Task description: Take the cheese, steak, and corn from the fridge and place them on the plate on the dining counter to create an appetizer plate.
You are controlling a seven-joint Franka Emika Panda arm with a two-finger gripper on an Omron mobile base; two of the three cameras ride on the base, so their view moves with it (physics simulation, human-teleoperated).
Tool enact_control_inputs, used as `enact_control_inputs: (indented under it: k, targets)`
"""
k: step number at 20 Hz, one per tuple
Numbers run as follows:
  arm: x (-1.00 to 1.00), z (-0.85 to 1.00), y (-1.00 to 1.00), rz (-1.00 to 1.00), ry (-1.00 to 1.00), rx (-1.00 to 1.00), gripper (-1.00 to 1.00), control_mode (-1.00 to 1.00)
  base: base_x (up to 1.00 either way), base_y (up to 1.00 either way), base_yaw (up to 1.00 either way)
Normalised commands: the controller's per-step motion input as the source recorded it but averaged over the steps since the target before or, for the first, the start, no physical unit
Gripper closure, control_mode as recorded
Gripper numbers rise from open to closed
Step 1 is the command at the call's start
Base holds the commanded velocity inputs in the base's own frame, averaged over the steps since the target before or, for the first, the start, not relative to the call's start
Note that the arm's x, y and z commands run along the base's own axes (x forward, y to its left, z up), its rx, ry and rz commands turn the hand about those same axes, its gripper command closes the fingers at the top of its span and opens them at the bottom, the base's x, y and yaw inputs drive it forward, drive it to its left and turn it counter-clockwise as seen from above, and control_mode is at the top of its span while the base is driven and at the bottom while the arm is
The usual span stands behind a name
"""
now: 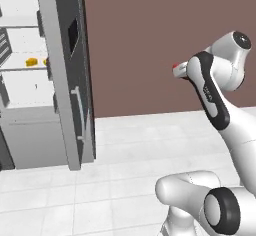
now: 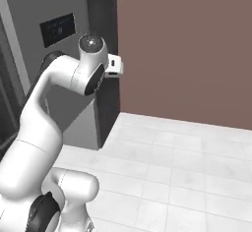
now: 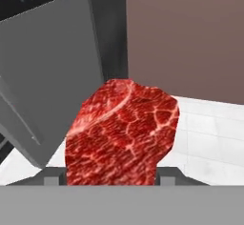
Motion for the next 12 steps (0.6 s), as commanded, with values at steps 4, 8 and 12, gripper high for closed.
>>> enact_control_inputs:
  k: [4,8,12]
  targets:
    - [0.0,0.0,0.0,0.0,0.0,0.0,1.0,1.0,-0.59,-0.98,0.01]
    - [0.0,0.0,0.0,0.0,0.0,0.0,1.0,1.0,-0.7,-0.91,0.15]
    - [0.0,0.0,0.0,0.0,0.0,0.0,1.0,1.0,-0.66,-0.95,0.28]
